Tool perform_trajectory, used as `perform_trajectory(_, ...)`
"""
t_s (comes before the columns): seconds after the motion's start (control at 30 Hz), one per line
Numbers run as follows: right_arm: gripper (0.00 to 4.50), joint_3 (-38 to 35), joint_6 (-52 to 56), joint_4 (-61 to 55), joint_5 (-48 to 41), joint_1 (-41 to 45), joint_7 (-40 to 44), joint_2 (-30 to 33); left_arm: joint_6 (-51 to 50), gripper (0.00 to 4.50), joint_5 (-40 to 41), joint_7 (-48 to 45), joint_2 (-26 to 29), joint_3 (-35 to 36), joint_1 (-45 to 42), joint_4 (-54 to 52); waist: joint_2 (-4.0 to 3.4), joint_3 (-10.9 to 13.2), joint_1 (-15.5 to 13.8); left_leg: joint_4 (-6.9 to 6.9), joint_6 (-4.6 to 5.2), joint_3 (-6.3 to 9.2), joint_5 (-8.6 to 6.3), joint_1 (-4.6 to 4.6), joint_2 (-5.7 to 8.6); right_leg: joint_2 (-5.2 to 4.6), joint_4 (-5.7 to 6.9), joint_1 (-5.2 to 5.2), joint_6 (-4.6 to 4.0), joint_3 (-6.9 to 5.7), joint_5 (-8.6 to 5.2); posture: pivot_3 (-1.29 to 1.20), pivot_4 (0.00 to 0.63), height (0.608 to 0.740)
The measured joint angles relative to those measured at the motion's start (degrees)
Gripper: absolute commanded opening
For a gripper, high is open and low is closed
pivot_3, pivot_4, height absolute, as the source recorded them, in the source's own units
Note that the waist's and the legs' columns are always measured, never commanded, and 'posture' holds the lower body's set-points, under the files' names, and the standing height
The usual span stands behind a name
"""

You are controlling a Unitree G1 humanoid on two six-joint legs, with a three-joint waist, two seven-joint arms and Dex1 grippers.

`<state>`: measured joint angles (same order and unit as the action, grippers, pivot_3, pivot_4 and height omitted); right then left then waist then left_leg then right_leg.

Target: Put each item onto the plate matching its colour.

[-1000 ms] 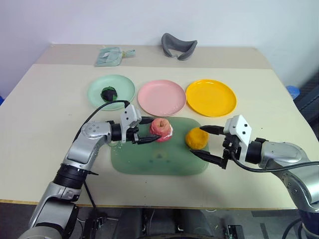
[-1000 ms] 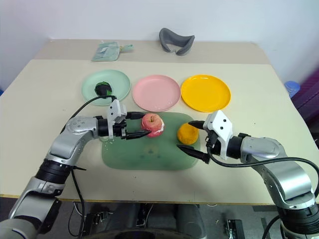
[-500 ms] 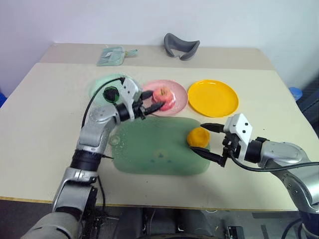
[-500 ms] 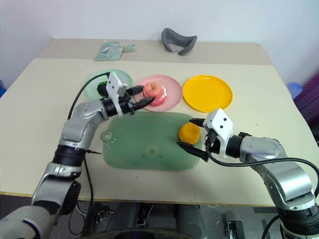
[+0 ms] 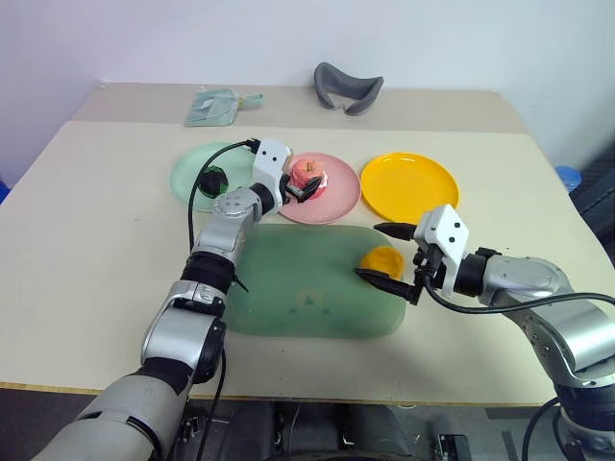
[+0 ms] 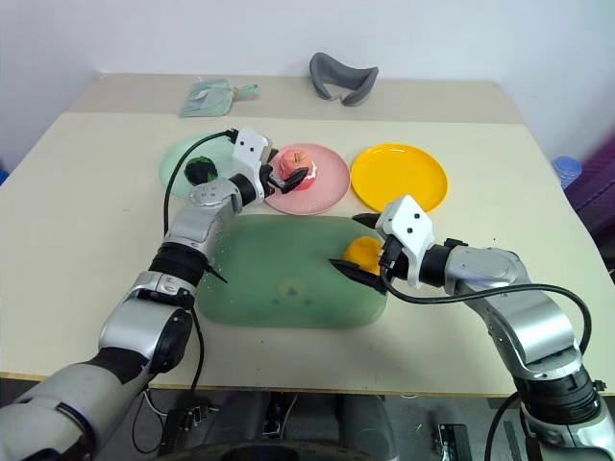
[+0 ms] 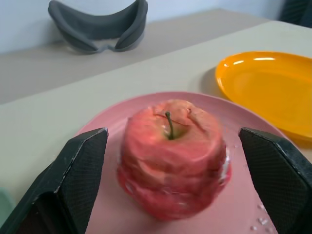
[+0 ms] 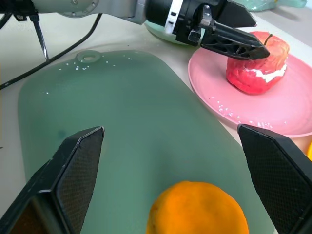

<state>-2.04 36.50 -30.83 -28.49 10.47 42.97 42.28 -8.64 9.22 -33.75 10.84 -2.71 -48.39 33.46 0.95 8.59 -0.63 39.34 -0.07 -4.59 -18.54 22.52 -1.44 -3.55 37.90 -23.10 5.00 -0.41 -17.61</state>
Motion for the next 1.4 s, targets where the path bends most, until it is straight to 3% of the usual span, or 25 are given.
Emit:
perform_trajectory(0.1,4.50,-1.51,-0.07,-0.09,0.14,-2.11,-0.75,0.06,-4.40,4.44,5.35,-10.93,4.11,-0.62,6.07,-12.80,-0.01,0.00,0.09,0.01,-0.04,-0.01,0.02,-0.02,-0.03,-0.01,0.02,0.00,0.00,0.04,0.00,0.00,0.150,0.740)
perform_trajectory(0.27,4.50,-1.05,-0.80,-0.14,0.98,-3.09,-1.55,-0.55,-8.19,4.44,9.35,-18.69,8.29,-1.32,11.93,-25.38,-0.01,0.00,0.16,0.14,-0.06,0.02,0.03,-0.07,-0.04,0.01,0.10,0.06,0.00,0.06,0.00,0.00,0.150,0.740)
perform_trajectory(0.6,4.50,4.04,-6.44,12.86,7.09,-0.56,0.24,-2.31,-3.39,4.44,15.11,-35.63,22.27,0.27,25.90,-36.20,-0.05,0.00,-0.09,0.15,0.00,0.01,0.01,-0.09,-0.04,-0.01,0.10,0.11,-0.02,0.06,-0.01,0.00,0.150,0.740)
perform_trajectory(0.8,4.50,5.74,-8.96,17.88,8.22,-0.75,3.21,-2.61,-4.83,4.44,16.27,-34.10,21.77,0.01,27.56,-41.22,-0.05,0.00,0.01,0.27,0.14,0.05,-0.08,-0.09,-0.05,-0.01,0.09,0.21,-0.02,0.05,-0.01,0.00,0.150,0.740)
perform_trajectory(0.97,3.05,5.52,-10.82,20.03,8.80,-0.41,2.98,-4.47,-4.12,4.50,15.01,-32.22,20.53,-1.14,30.03,-41.37,-0.06,0.00,0.29,0.25,0.13,0.04,-0.08,-0.10,-0.08,0.02,0.10,0.19,-0.02,0.05,-0.01,0.00,0.150,0.740)
perform_trajectory(1.27,3.03,4.19,-11.98,22.63,9.19,2.34,1.45,-7.48,-2.22,4.50,13.35,-25.26,16.35,-0.98,30.08,-40.70,-0.06,0.01,0.08,0.28,0.13,0.04,-0.08,-0.10,-0.07,-0.01,0.11,0.20,-0.01,0.05,0.00,0.00,0.150,0.740)
perform_trajectory(1.4,3.03,1.40,-14.17,30.72,9.67,12.34,-3.48,-11.53,-4.00,4.50,10.53,-19.19,14.81,-1.36,29.58,-40.78,-0.09,0.02,0.62,0.28,0.12,0.03,-0.07,-0.10,-0.08,0.01,0.14,0.18,-0.01,0.05,0.00,0.00,0.150,0.740)
